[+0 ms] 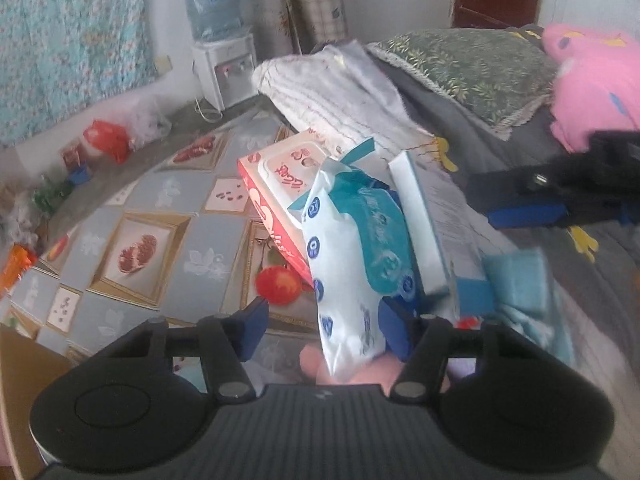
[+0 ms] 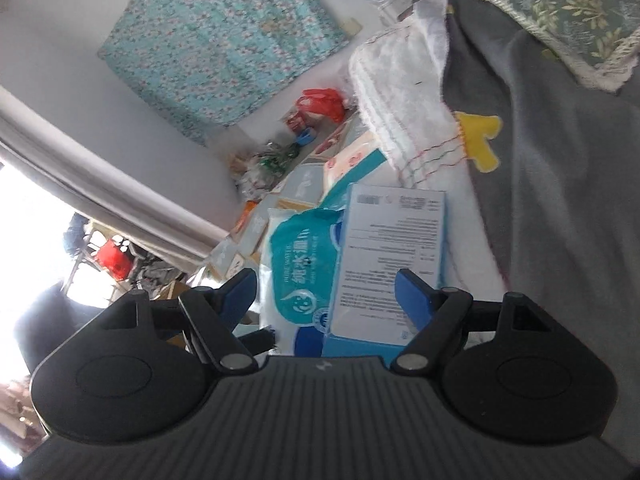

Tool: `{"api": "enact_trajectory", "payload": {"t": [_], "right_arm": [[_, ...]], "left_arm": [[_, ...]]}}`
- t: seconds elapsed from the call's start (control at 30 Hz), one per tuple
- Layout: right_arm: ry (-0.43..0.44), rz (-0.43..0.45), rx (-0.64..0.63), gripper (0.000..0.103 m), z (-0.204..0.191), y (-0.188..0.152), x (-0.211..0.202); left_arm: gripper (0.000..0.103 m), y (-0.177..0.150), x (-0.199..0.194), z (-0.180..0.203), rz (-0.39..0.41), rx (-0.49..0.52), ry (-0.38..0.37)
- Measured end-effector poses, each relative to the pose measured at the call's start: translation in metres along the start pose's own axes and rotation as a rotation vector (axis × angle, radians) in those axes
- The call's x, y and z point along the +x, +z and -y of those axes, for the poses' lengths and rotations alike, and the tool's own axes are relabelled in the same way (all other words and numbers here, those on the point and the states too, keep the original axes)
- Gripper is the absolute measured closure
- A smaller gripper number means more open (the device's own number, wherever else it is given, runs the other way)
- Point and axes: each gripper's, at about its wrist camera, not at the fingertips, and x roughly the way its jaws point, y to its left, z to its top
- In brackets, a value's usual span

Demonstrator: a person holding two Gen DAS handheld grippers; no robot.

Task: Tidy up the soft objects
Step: 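Grasp the white-and-blue wet wipes pack with the left gripper while the right gripper grips it too, then lift the wipes pack with both grippers and carry it over the box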

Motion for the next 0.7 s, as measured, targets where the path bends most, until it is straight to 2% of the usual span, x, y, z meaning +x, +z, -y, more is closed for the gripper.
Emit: {"api": "enact_trajectory", "payload": {"t": [0.2,0.27,0.33,0.5,0.6,0.7], "right_arm": [[0.056,-0.017,0.012,0.027,0.003,0.004,0.015],[0.064,-0.022,0.022,0.028,0.006,0.003,0.019],[0.070,-0.024,0.032,0.028,0.008,0.004,0.023],[0.103,-0.012,0.053,0.028,0.011,0.004,0.023],[0.126,0.005,0.051,0.028,0.007,0.005,0.020],[0.159,0.018,0.066,0.028,0.005,0.006,0.019]], "left_arm": [[0.041,0.016,0.033,-0.006,-0.069,-0.068,-0.096],[0.047,0.019,0.039,-0.006,-0.073,-0.089,-0.116],[0.057,0.021,0.042,-0.005,-0.079,-0.108,-0.133],[0.069,0.018,0.029,-0.011,-0.043,-0.165,-0.134],[0.071,0.017,0.017,-0.020,-0.018,-0.210,-0.152],[0.072,0.017,0.001,-0.031,0.004,-0.253,-0.203]]}}
